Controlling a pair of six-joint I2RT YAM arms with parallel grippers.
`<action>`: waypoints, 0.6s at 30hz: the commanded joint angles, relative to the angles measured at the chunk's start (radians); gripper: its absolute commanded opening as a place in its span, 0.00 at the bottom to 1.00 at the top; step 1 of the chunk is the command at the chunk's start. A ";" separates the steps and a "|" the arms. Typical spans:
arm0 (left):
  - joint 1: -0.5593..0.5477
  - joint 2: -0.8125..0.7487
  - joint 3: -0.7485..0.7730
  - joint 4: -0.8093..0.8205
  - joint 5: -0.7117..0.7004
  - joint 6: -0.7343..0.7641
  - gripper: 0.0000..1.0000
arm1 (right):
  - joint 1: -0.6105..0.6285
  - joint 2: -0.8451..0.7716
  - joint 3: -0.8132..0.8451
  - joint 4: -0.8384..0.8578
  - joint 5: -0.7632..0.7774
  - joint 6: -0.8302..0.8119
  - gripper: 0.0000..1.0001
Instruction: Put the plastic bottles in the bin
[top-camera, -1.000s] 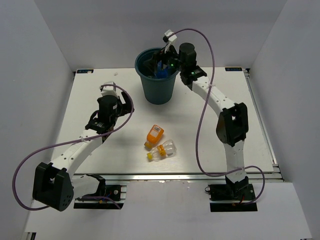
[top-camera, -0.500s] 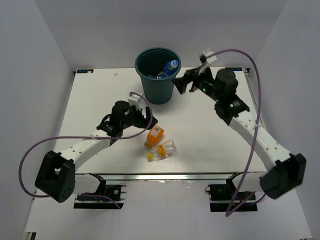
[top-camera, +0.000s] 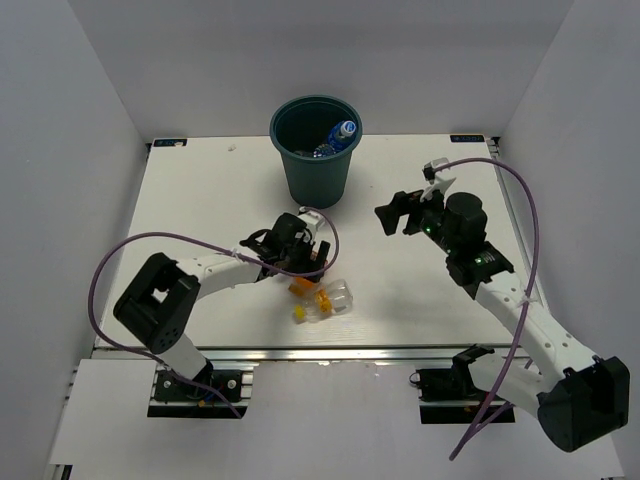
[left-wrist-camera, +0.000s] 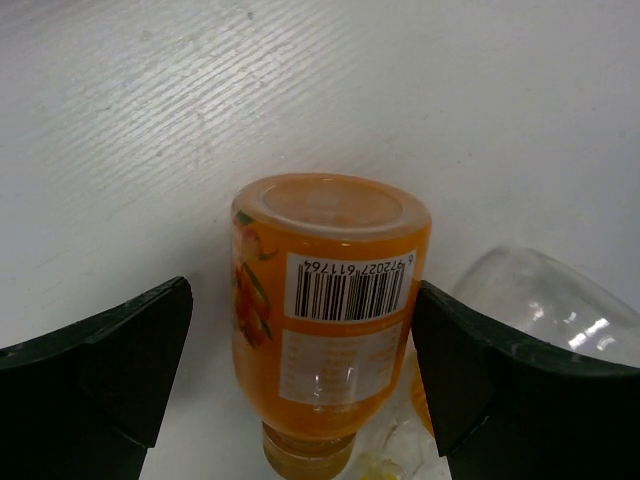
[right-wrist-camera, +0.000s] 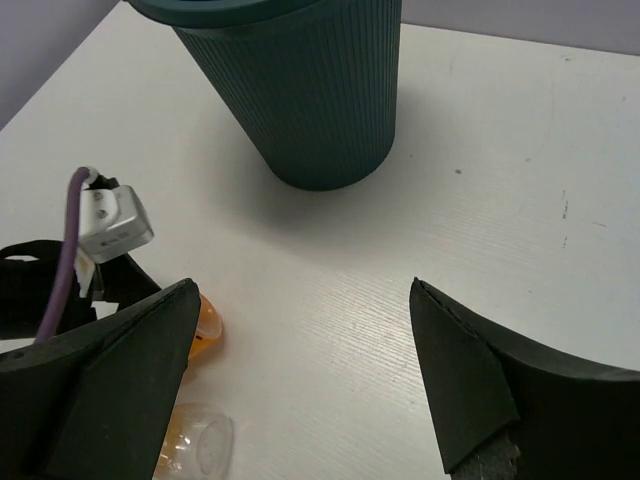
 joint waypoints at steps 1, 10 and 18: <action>-0.008 0.022 0.062 -0.049 -0.081 0.013 0.97 | -0.006 -0.041 -0.023 0.013 0.025 -0.012 0.89; -0.008 -0.026 0.107 -0.124 -0.284 -0.052 0.53 | -0.011 -0.027 -0.012 0.000 0.024 -0.025 0.89; -0.008 -0.225 0.269 -0.199 -0.574 -0.082 0.46 | -0.011 -0.032 -0.012 -0.021 0.012 -0.041 0.89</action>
